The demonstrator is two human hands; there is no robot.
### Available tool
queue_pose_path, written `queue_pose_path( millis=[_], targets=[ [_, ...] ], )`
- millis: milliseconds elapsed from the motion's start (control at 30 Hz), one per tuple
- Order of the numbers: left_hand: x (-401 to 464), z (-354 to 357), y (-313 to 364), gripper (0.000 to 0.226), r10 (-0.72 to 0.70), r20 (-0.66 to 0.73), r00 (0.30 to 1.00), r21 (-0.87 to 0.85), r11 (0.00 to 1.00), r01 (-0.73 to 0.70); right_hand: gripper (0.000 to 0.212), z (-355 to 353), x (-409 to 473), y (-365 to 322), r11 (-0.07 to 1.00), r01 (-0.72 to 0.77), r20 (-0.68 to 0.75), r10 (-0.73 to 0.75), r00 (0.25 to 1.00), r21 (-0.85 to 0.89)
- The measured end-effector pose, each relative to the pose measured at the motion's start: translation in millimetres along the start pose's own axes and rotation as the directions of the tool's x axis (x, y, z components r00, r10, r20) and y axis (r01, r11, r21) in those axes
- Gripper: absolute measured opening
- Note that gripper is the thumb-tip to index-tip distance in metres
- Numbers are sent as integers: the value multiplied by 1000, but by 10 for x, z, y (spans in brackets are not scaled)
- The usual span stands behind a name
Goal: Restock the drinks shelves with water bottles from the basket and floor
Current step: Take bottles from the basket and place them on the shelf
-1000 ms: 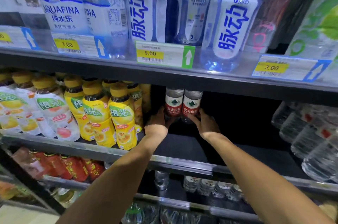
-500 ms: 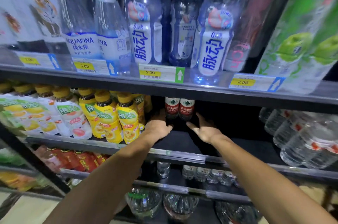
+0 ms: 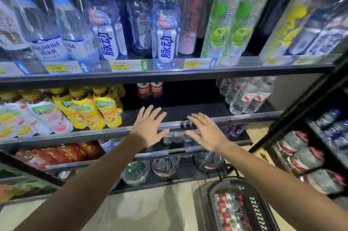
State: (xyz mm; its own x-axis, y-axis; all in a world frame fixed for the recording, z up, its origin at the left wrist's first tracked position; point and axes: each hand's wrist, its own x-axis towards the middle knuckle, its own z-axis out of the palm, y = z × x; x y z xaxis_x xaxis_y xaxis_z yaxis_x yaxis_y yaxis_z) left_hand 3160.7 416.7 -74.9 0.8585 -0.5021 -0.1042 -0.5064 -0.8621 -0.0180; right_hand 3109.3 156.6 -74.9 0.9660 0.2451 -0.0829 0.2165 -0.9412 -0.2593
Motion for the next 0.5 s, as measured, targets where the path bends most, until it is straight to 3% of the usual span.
queue_pose_path(
  millis=[300,500],
  targets=[
    [-326,426,1494,77,227,104,968,7,974,-228,67,489,-2026,1005,947,-273,0,277,961,170],
    [-618,1053,2963,74,406,308,861,-9,906,-424,58,831,-3995,1743,747,-567,98,573,814,347]
  ],
)
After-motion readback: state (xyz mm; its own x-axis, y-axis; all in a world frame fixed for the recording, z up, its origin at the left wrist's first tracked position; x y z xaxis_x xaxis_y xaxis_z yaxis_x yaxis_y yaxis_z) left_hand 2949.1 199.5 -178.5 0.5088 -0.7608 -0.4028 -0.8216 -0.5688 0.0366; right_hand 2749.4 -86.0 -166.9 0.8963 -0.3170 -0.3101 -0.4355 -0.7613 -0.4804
